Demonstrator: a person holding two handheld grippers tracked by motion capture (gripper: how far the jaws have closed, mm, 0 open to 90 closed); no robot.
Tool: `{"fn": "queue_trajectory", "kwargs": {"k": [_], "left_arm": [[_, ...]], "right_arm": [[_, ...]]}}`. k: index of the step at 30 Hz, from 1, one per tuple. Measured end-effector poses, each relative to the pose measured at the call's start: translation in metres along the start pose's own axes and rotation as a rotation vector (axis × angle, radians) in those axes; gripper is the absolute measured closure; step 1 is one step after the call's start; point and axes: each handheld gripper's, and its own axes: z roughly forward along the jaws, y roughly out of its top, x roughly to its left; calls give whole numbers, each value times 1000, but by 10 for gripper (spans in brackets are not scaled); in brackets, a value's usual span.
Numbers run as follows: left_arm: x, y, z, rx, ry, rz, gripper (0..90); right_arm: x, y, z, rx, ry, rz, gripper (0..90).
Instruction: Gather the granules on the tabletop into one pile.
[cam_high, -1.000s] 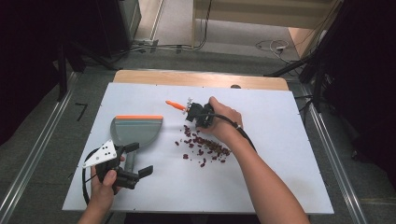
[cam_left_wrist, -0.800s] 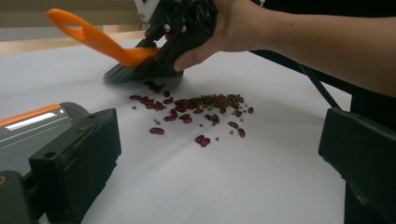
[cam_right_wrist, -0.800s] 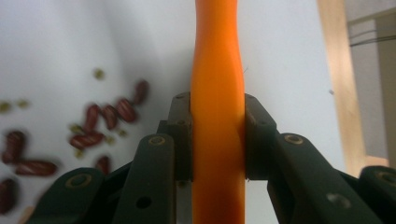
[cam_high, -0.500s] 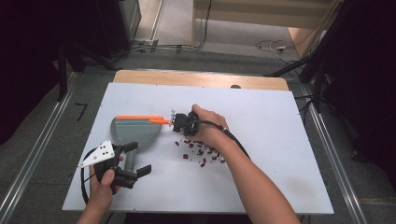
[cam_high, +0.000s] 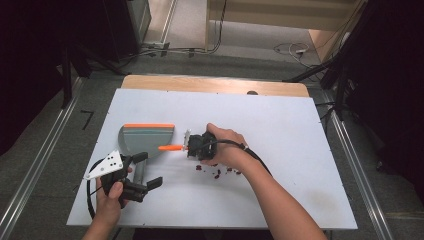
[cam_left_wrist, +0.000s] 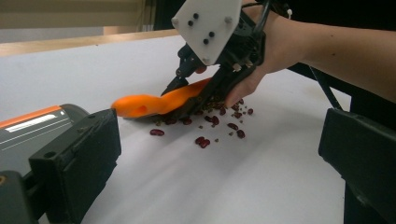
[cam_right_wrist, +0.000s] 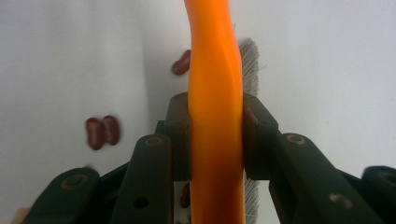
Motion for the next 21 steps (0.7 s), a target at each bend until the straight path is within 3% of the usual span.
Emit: {"fn": "queue_trajectory", "kwargs": {"k": [21], "left_arm": [[-1, 2, -4, -18, 7, 3, 2]], "right_arm": [[20, -13, -16, -43, 79, -32, 669]]}}
